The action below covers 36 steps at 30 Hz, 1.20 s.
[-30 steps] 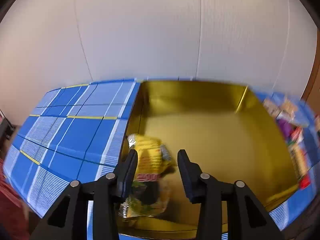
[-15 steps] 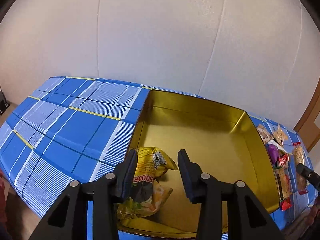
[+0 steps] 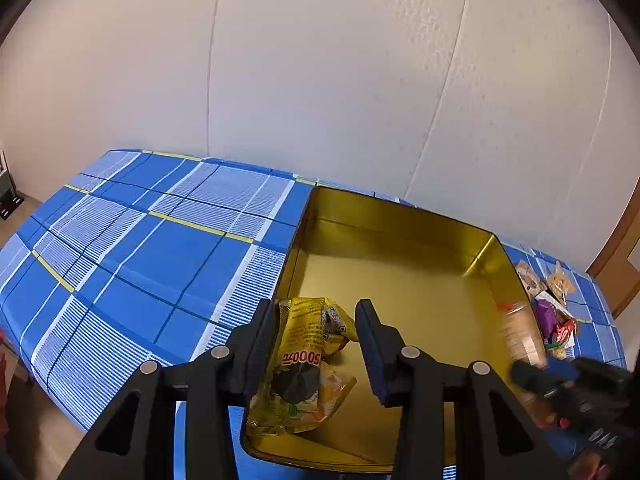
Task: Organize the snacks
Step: 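Lower the rice-cracker bar into the gold tray and open the right gripper, then grasp the red packet with gold characters with the right gripper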
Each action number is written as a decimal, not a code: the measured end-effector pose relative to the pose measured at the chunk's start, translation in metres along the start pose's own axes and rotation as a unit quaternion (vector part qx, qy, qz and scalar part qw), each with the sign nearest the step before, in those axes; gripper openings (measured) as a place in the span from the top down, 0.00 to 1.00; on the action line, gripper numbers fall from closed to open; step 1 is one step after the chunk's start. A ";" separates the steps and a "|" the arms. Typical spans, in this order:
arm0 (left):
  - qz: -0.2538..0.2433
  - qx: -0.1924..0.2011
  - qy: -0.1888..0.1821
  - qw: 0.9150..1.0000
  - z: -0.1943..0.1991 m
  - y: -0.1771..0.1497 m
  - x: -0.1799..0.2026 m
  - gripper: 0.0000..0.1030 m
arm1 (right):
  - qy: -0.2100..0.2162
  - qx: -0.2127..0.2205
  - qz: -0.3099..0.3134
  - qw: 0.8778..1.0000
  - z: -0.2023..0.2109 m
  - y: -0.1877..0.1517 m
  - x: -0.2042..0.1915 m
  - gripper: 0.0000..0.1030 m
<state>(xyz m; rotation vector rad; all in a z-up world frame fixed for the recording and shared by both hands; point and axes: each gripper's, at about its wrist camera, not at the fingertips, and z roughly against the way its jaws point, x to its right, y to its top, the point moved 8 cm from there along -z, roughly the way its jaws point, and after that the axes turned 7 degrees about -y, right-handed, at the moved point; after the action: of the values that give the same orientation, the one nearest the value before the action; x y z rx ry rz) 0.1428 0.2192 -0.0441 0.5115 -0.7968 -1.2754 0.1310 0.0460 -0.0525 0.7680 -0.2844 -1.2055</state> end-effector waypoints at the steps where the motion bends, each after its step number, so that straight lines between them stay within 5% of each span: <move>1: -0.001 0.004 0.003 1.000 0.002 0.001 -0.001 0.59 | -0.001 -0.008 0.005 1.000 -0.008 -0.001 -0.007 0.72; 10: -0.005 0.004 0.044 0.999 0.011 -0.012 -0.008 0.59 | -0.015 -0.058 0.010 0.998 -0.054 -0.010 -0.039 0.72; 21: 0.031 0.000 0.043 0.999 0.009 -0.014 -0.022 0.59 | 0.003 -0.032 0.000 0.999 -0.060 -0.001 -0.055 0.68; 30: 0.025 -0.007 -0.029 0.999 0.003 -0.015 0.006 0.59 | -0.034 0.032 0.030 0.998 -0.008 0.000 -0.025 0.59; 36: -0.028 -0.002 -0.068 0.997 0.001 -0.016 0.048 0.59 | -0.074 0.061 0.034 0.995 0.024 -0.005 0.016 0.59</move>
<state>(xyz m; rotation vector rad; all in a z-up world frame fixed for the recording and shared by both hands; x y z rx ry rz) 0.1357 0.1686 -0.0439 0.4494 -0.8991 -1.3748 0.1192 0.0219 -0.0419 0.7690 -0.5061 -1.1907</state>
